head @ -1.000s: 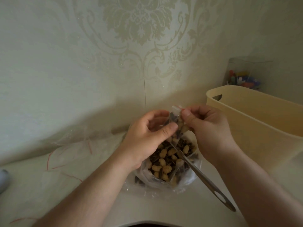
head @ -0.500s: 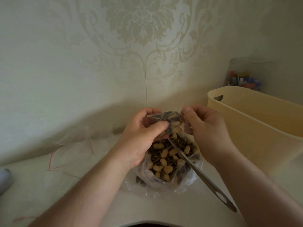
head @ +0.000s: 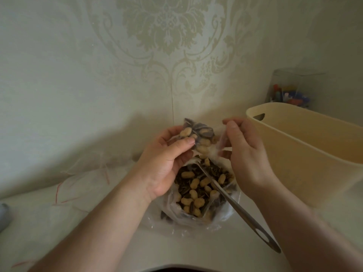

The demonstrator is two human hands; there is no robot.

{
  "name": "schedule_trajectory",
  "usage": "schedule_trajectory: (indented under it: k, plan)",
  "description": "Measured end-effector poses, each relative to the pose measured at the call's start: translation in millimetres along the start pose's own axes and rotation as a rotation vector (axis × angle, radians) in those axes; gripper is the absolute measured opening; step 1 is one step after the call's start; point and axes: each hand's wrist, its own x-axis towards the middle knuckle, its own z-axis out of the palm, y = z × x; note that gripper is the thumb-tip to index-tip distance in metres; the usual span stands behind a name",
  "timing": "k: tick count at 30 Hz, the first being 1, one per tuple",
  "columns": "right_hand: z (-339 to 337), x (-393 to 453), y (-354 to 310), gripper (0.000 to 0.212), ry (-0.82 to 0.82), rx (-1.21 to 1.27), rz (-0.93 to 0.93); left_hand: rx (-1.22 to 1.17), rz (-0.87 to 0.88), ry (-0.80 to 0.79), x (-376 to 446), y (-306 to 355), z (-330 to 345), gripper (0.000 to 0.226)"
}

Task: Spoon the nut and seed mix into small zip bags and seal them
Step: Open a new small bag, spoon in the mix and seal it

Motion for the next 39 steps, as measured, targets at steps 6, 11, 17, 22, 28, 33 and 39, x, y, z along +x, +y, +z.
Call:
schedule_trajectory:
  k: [6, 11, 17, 22, 28, 33, 39]
  plan:
    - [4, -5, 0, 0.033, -0.215, -0.107, 0.008, 0.12, 0.112, 0.005, -6, 0, 4, 0.045]
    - [6, -6, -3, 0.018, -0.227, -0.018, 0.025, 0.253, 0.153, 0.054, -5, -5, 7, 0.039]
    - [5, -5, -5, 0.02, -0.187, 0.059, 0.086, 0.22, 0.105, -0.016, -6, -3, 9, 0.02]
    - [3, -2, -4, 0.014, -0.181, 0.225, 0.147, 0.212, 0.066, 0.048, -4, -7, 9, 0.017]
    - [2, 0, 0, 0.019, -0.165, 0.298, 0.166, 0.259, 0.022, -0.02, -7, -6, 11, 0.033]
    - [2, -1, 2, 0.035, -0.292, 0.239, 0.194, 0.224, 0.091, 0.056, -6, -9, 12, 0.024]
    - [2, -1, 4, 0.023, -0.223, 0.099, 0.134, 0.241, 0.105, 0.021, -4, -9, 6, 0.024]
